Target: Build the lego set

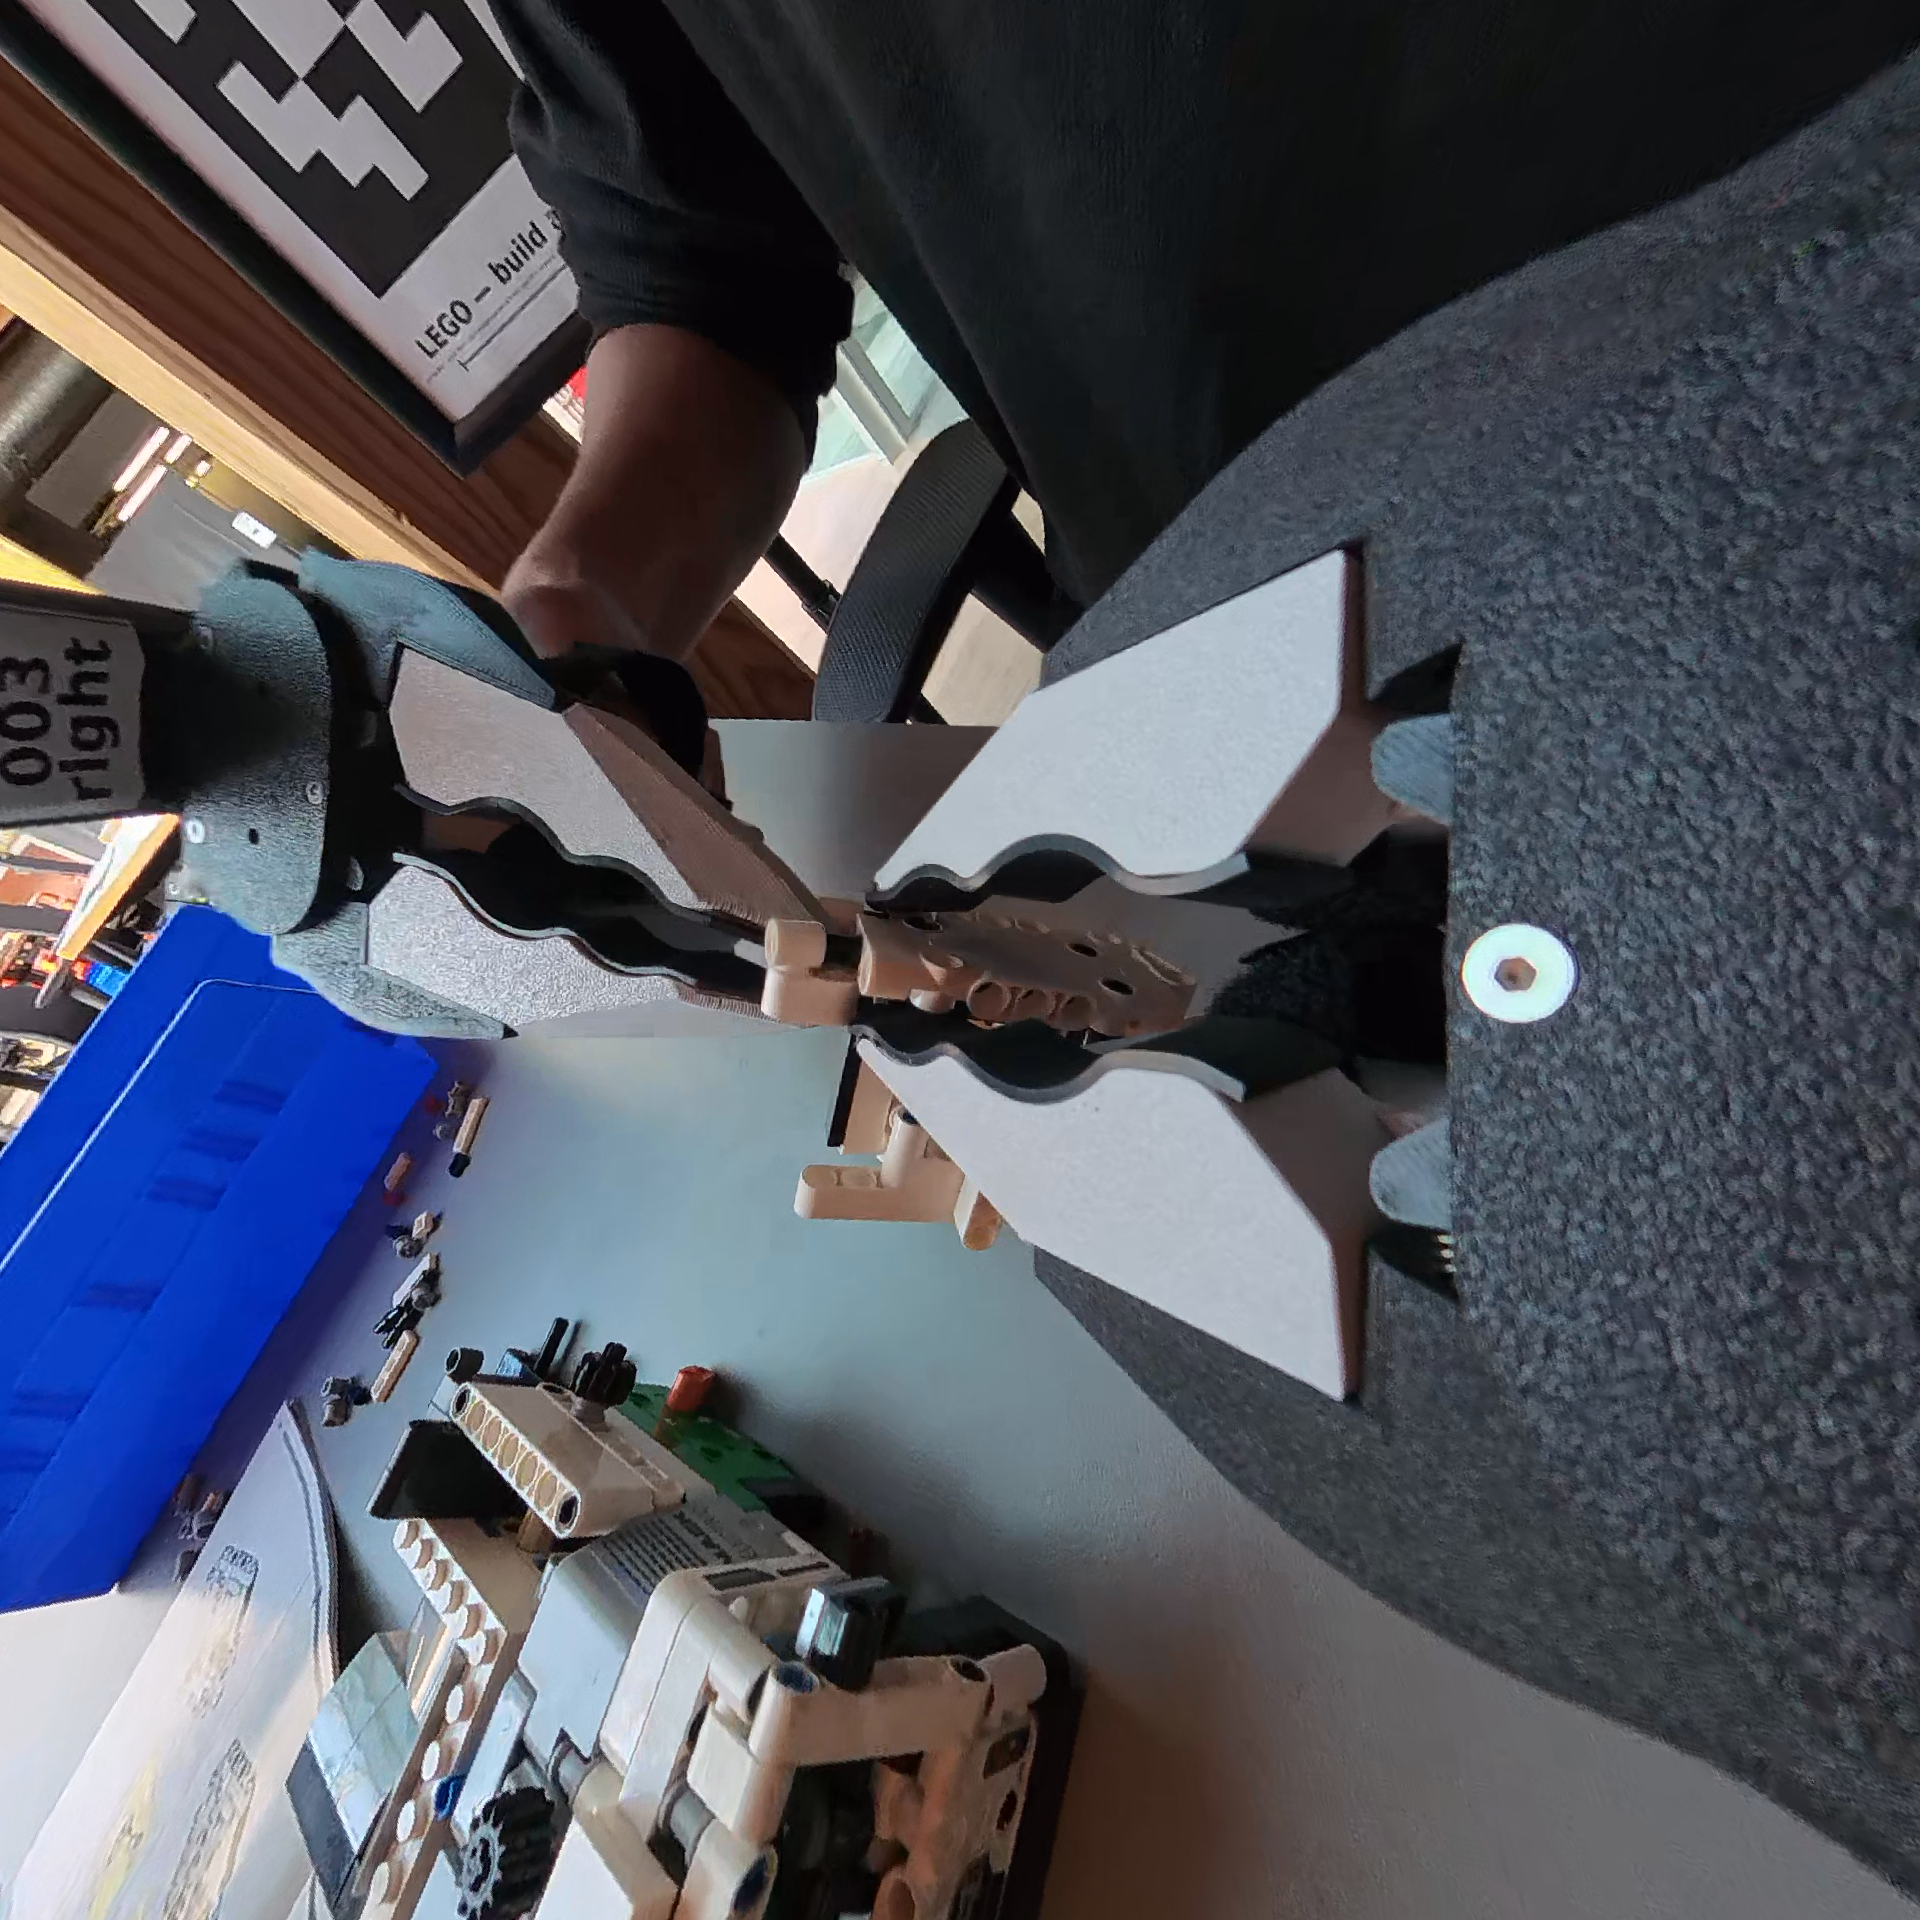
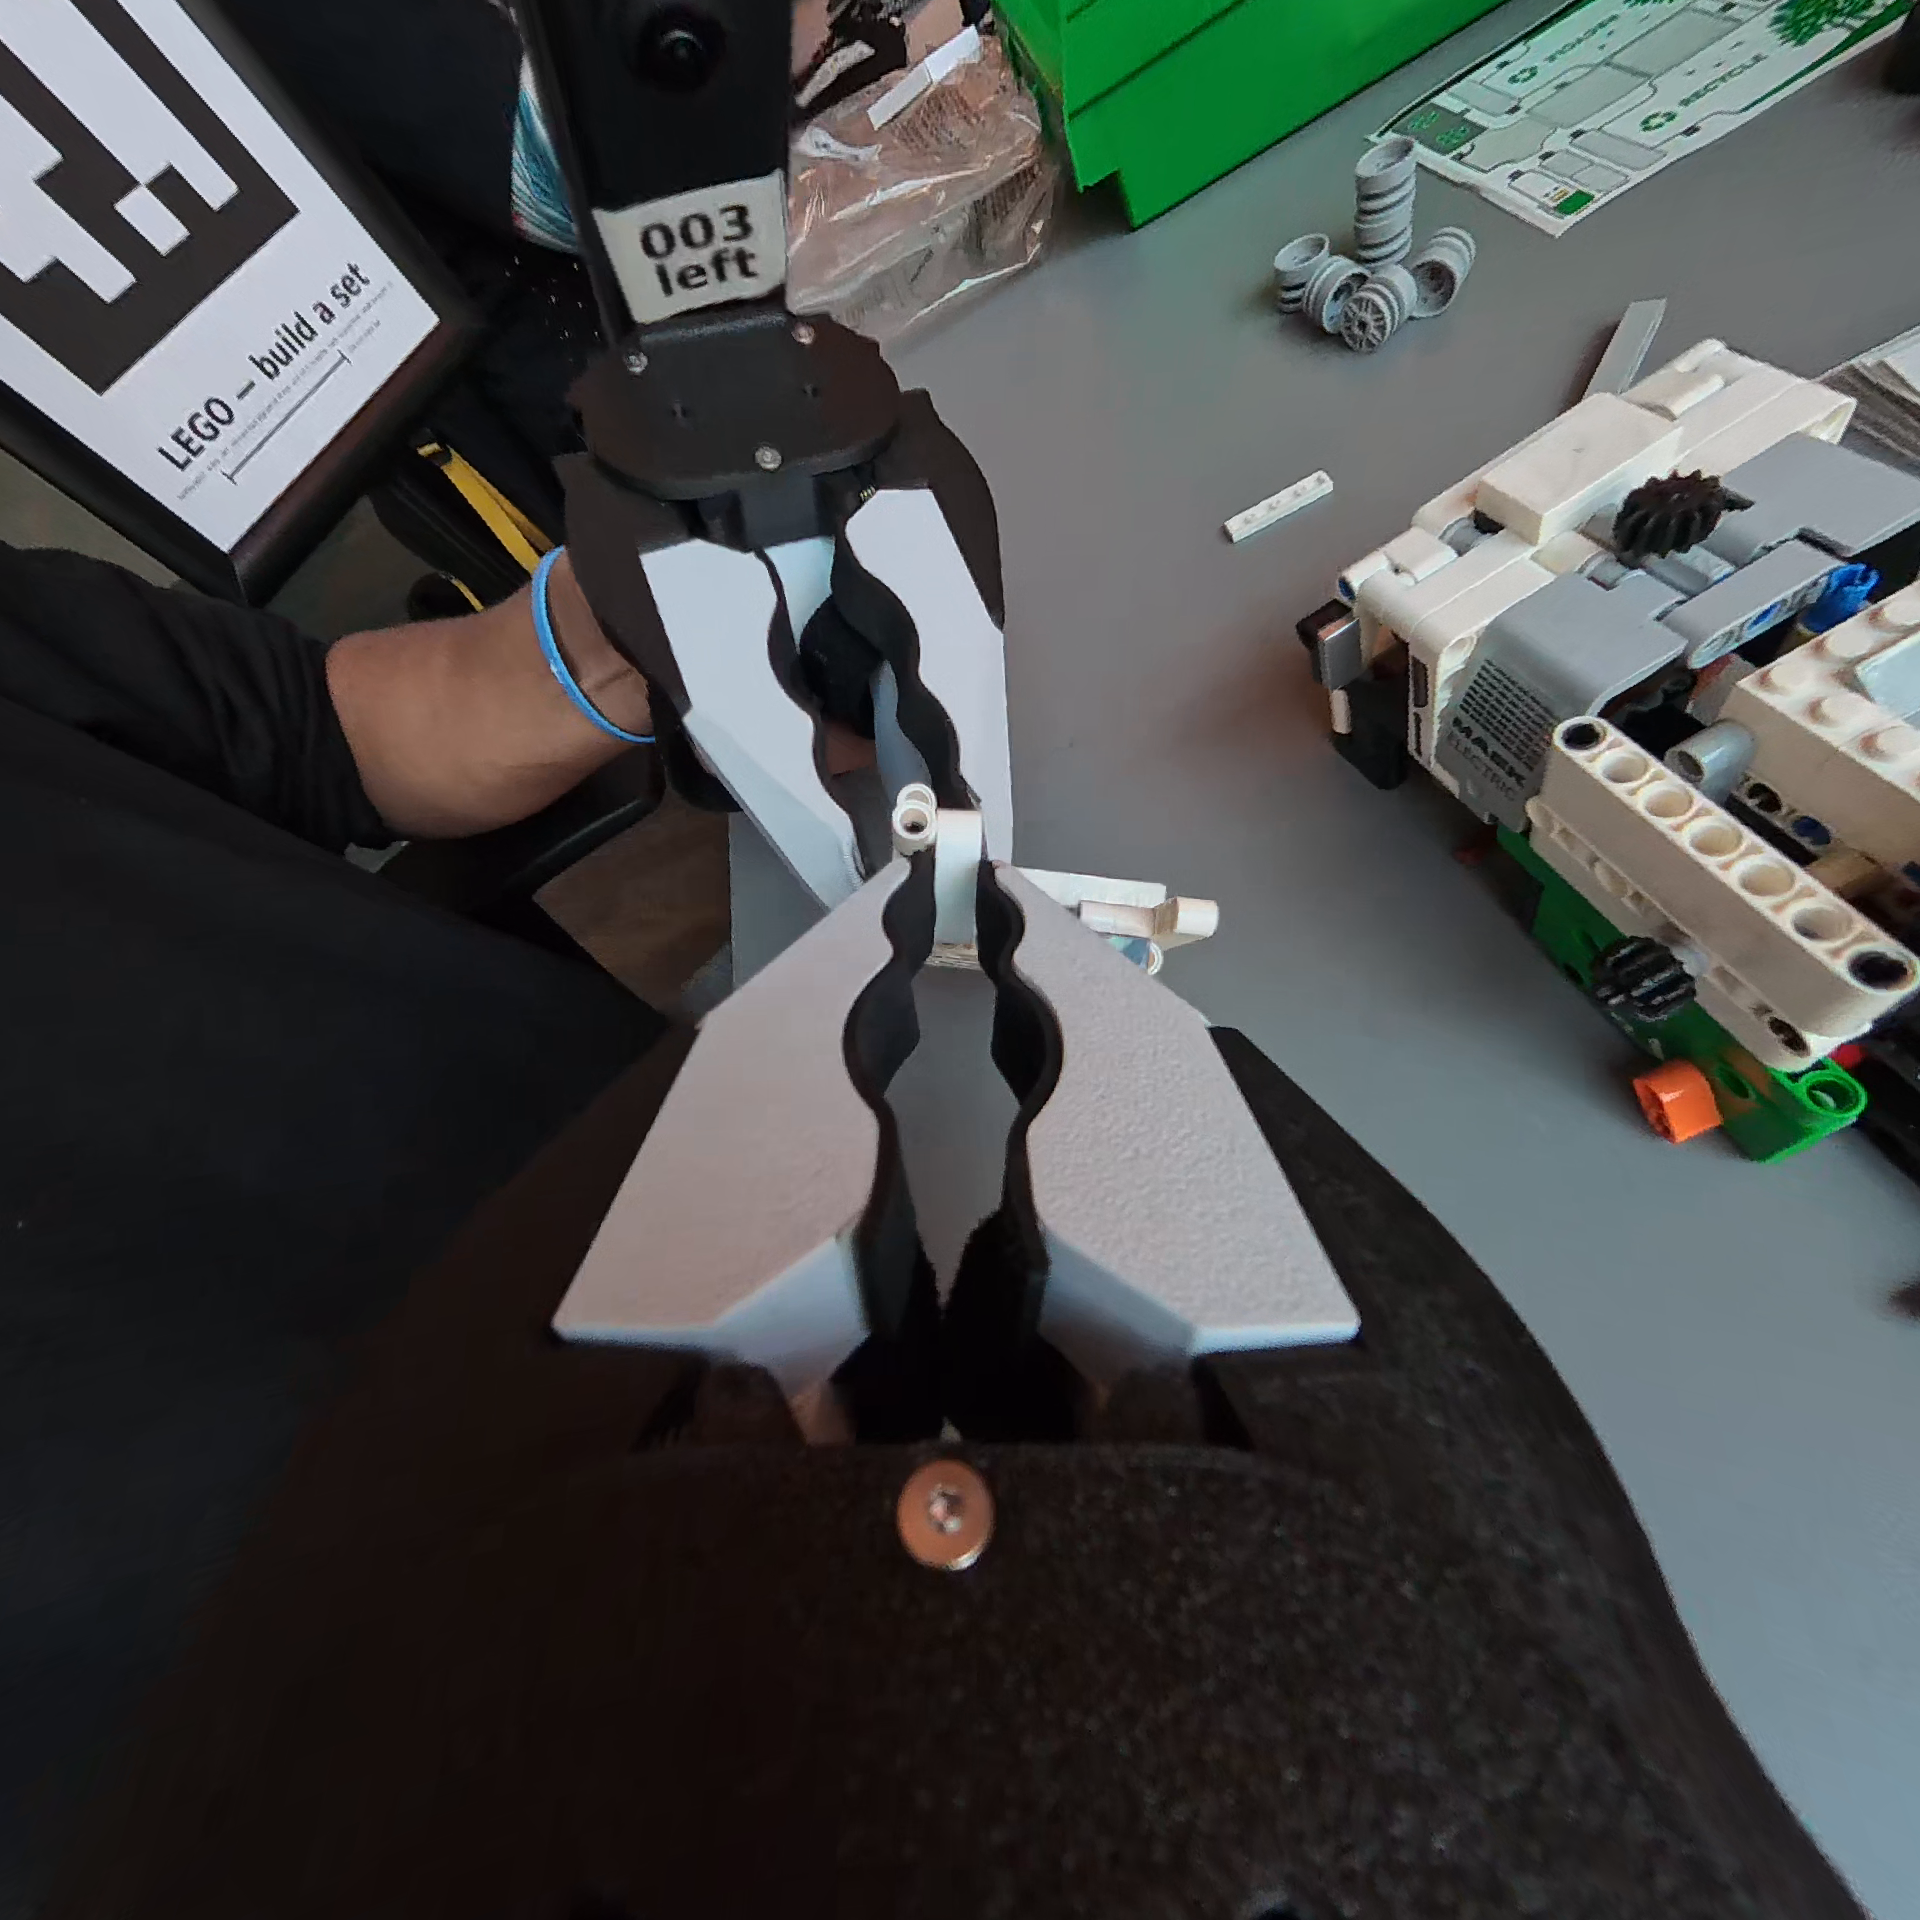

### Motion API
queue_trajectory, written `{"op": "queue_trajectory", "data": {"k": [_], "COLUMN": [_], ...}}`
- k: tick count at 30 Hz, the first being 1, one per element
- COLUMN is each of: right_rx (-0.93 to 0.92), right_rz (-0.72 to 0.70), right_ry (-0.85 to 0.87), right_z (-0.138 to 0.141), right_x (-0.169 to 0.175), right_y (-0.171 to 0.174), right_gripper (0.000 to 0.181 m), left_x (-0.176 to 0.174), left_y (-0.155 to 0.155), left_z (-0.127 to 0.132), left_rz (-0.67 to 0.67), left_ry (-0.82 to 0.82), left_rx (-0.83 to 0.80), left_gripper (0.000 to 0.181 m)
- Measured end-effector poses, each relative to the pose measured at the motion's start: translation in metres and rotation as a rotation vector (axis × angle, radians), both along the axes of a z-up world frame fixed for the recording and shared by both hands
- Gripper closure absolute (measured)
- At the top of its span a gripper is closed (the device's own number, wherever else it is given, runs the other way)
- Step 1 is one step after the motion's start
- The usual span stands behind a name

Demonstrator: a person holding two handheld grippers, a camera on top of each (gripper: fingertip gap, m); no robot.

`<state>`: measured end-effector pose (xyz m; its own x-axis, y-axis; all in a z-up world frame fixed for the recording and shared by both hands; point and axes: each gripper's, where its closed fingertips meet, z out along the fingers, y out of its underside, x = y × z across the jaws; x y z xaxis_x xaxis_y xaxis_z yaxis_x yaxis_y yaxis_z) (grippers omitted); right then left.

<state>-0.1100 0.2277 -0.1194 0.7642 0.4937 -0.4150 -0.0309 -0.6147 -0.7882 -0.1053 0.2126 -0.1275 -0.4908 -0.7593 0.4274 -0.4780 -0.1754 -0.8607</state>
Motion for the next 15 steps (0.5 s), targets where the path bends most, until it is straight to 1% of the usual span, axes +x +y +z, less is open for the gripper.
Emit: {"op": "queue_trajectory", "data": {"k": [1,4,7,9,12,15], "right_rx": [-0.002,-0.004,-0.006,0.012,0.016,0.012], "right_rz": [0.008,0.014,0.038,0.055,0.095,0.118], "right_ry": [-0.017,-0.042,-0.06,-0.105,-0.132,-0.121], "right_z": [-0.001,0.001,0.008,0.01,0.011,0.012], "right_x": [0.0,0.001,0.001,0.001,-0.003,-0.003], "right_y": [-0.001,0.0,0.002,0.003,0.0,-0.002], "right_gripper": [0.174,0.174,0.173,0.173,0.168,0.163], "left_x": [0.0,0.0,0.0,-0.001,-0.003,-0.005], "left_y": [0.0,0.0,0.0,0.001,-0.001,-0.003], "left_z": [-0.002,-0.001,0.005,0.008,0.009,0.01], "left_rz": [-0.001,0.01,0.01,0.006,-0.002,-0.014], "left_ry": [0.0,-0.008,-0.044,-0.056,-0.066,-0.071], "left_rx": [0.026,0.036,0.016,0.008,0.01,0.003], "left_gripper": [0.166,0.165,0.164,0.164,0.164,0.164]}}
